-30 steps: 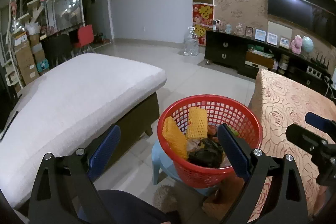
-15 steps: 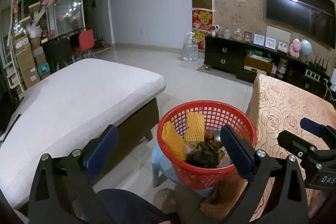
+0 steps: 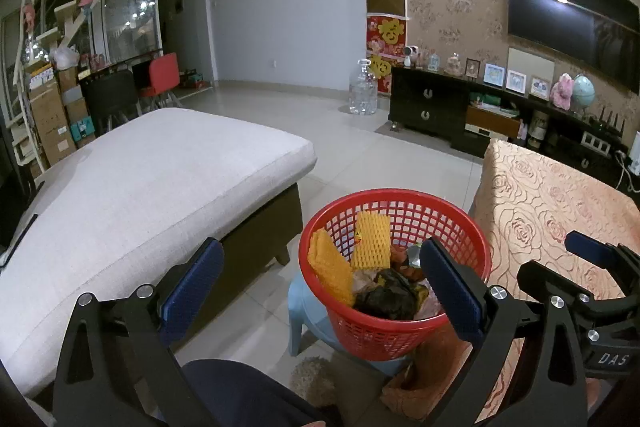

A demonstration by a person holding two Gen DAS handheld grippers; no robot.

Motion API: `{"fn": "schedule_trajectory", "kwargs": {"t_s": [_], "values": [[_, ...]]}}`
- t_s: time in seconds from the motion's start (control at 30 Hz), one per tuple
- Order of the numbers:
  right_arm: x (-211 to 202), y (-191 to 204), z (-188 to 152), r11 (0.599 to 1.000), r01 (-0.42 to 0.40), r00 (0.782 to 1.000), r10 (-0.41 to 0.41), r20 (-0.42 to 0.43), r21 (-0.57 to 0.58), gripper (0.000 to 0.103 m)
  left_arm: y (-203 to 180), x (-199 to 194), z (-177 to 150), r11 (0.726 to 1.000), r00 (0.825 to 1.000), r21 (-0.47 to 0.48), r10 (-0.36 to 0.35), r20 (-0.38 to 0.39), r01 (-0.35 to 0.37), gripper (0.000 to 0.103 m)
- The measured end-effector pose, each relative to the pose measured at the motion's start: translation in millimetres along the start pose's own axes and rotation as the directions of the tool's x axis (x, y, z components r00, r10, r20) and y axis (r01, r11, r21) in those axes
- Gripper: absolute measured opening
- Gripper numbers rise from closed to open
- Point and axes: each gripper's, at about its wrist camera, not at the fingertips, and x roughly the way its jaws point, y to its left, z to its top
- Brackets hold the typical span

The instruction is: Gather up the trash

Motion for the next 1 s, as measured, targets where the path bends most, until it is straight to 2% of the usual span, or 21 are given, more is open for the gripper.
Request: {"fn": "schedule_trajectory", "kwargs": {"t_s": [1.0], "values": [[0.9,2.0,-1.1,1.000,0.000,1.000,0.000,-0.001,-0.005,0.096,4.4,5.1,-1.1,1.000,1.000,-0.013,0.000,-0.003,0.000,0.095]]}}
